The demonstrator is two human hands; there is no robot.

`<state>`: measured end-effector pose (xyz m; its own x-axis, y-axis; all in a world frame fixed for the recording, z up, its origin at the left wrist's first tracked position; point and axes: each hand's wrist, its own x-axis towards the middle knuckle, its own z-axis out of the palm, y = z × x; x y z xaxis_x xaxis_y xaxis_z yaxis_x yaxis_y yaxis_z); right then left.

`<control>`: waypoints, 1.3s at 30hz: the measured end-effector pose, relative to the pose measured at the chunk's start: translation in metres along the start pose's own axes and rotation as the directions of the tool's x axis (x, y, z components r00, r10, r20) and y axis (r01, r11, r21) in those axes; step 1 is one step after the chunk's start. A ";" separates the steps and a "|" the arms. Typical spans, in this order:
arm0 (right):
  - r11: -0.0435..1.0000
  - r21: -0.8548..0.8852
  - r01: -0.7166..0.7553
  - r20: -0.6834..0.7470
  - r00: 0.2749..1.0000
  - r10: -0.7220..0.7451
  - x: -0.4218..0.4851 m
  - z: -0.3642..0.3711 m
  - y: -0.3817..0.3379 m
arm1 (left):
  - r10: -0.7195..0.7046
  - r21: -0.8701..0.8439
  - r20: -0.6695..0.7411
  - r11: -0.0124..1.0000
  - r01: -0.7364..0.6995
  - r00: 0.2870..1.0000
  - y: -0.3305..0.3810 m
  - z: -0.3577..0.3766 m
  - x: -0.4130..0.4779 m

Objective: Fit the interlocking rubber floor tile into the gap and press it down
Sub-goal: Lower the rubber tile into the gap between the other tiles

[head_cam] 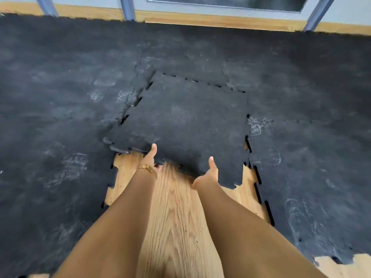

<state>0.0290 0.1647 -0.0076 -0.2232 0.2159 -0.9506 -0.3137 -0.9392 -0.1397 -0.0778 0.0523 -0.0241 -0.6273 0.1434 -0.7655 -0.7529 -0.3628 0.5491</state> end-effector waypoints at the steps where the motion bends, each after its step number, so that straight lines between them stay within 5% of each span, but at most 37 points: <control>1: 0.985 -0.148 0.090 0.064 0.995 -0.081 0.014 -0.007 0.001 | 0.000 -0.019 -0.012 1.000 -0.001 1.000 0.001 -0.003 0.001; 3: 0.938 -0.298 0.179 0.146 0.979 -0.141 0.036 -0.010 0.001 | 0.029 -0.001 -0.053 1.000 -0.030 0.998 0.001 -0.008 0.003; 7: 0.911 -0.273 0.310 0.187 0.946 -0.266 0.001 -0.018 0.004 | 0.052 0.019 -0.044 0.999 -0.051 0.998 -0.002 -0.009 -0.007; 18: 0.939 -0.189 0.289 0.136 0.954 -0.266 -0.009 -0.103 -0.013 | -0.039 -0.095 -0.207 0.995 0.019 0.978 -0.102 -0.031 -0.103; 39: 0.883 -0.324 0.341 0.127 0.940 -0.316 -0.058 -0.183 -0.004 | 0.050 0.000 -0.285 0.999 -0.052 0.957 -0.132 -0.088 -0.183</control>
<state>0.2123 0.1070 -0.0025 -0.2280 0.5340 -0.8141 -0.0542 -0.8418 -0.5370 0.1543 -0.0069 0.0143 -0.5813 -0.1432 -0.8010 -0.7193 -0.3697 0.5882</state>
